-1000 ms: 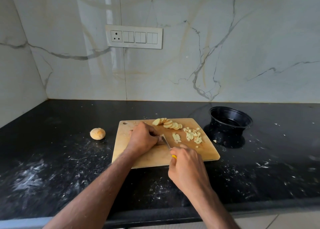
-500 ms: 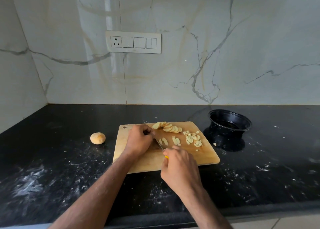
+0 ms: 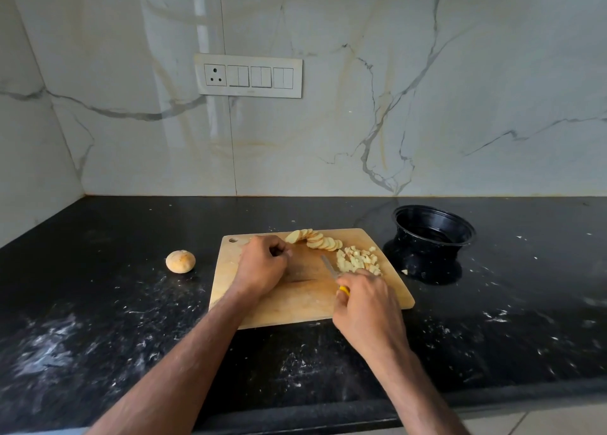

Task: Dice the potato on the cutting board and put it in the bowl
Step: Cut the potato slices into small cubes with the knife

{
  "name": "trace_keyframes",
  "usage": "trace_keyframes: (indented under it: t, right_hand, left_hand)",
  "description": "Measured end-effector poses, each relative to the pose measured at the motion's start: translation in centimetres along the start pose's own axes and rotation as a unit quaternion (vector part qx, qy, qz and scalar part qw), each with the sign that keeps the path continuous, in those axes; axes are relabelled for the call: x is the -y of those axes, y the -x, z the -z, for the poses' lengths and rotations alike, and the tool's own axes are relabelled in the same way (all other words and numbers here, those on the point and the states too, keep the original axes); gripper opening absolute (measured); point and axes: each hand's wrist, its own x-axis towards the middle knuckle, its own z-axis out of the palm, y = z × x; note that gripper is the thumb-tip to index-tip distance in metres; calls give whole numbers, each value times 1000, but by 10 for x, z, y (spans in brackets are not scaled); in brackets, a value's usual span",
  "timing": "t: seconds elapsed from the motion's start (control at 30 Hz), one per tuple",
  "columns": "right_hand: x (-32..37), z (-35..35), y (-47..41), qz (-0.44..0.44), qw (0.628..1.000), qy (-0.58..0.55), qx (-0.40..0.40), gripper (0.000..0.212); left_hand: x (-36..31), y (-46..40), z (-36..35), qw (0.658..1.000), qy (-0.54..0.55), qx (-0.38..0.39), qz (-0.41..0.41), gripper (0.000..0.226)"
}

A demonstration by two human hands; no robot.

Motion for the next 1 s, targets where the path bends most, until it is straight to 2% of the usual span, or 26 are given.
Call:
trace_keyframes:
  t: [0.13, 0.33, 0.47, 0.6, 0.7, 0.83, 1.0]
  right_hand:
    - [-6, 5, 1, -34, 999, 18, -12, 29]
    - [-11, 7, 8, 6, 1000, -7, 5, 24]
    - [-18, 11, 3, -35, 999, 8, -5, 23]
    - [-15, 11, -9, -36, 999, 1, -21, 26]
    - [0, 6, -22, -3, 999, -11, -36, 27]
    - [17, -9, -30, 31, 999, -22, -30, 31]
    - [13, -18, -25, 35, 999, -36, -18, 29]
  left_hand:
    - [-1, 0, 1, 1000, 14, -7, 2, 22]
    - [0, -2, -1, 1000, 9, -3, -2, 20]
    - [1, -2, 1, 1000, -2, -8, -11, 20]
    - [1, -6, 7, 994, -81, -47, -47, 24]
    - [6, -14, 15, 983, -165, -82, -12, 22]
    - [19, -21, 18, 973, -228, -32, 31, 30]
    - [23, -29, 16, 967, -256, 11, -11, 29]
